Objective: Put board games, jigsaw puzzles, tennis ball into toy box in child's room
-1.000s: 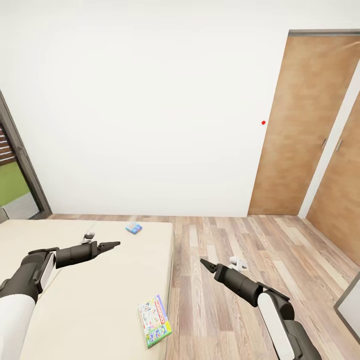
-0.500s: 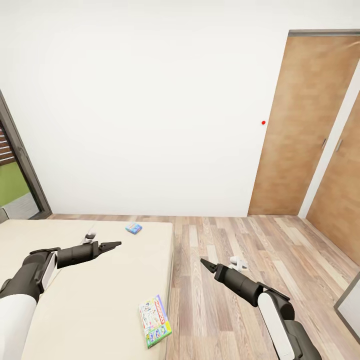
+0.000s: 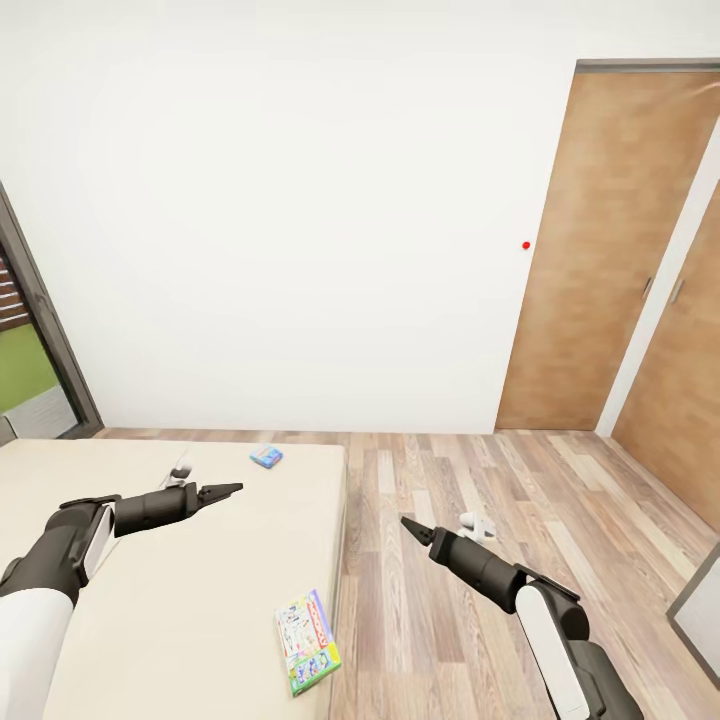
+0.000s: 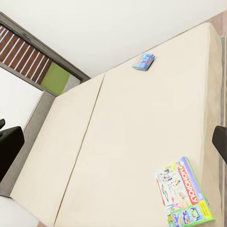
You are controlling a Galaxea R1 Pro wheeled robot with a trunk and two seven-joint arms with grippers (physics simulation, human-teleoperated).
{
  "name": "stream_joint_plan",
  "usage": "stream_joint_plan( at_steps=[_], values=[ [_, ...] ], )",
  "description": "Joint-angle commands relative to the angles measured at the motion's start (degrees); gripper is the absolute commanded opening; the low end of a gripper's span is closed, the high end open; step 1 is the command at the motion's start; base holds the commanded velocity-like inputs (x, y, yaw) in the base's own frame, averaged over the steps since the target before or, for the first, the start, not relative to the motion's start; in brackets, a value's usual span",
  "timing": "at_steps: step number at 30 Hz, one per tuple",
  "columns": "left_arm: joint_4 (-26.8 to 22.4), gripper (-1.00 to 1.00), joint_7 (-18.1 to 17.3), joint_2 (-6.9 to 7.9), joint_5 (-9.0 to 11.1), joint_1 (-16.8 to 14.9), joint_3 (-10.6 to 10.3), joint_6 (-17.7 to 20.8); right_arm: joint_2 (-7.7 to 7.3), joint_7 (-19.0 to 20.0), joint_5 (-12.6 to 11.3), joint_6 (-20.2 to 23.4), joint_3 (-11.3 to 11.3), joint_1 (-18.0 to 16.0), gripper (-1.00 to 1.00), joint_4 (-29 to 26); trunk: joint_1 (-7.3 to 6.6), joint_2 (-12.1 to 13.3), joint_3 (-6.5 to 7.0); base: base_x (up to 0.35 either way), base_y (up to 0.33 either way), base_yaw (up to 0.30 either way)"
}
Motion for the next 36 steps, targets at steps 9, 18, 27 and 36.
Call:
stream_joint_plan(
  at_steps=[9, 18, 27, 36],
  values=[
    [-0.02, 1.00, -0.42, -0.05, -0.37, -0.07, 0.18, 0.60, 0.07, 0.18, -0.09, 0.45, -0.22, -0.06, 1.00, -0.08, 0.04, -0.14, -0.14, 0.000, -0.001, 0.000],
    [-0.02, 1.00, -0.42, -0.05, -0.29, -0.07, 0.23, 0.54, 0.06, 0.19, -0.12, 0.43, -0.23, -0.06, 1.00, -0.64, 0.04, -0.14, -0.14, 0.000, 0.000, 0.000],
    [-0.02, 1.00, -0.41, -0.16, -0.32, -0.07, 0.19, 0.51, 0.06, 0.19, -0.12, 0.43, -0.17, -0.06, 1.00, -0.56, 0.04, -0.14, -0.14, 0.000, -0.111, 0.183],
    [-0.02, 1.00, -0.42, -0.30, -0.33, -0.07, 0.21, 0.51, 0.06, 0.19, -0.11, 0.43, -0.20, -0.06, 1.00, -0.49, 0.04, -0.14, -0.14, 0.000, -0.019, 0.034]
  ],
)
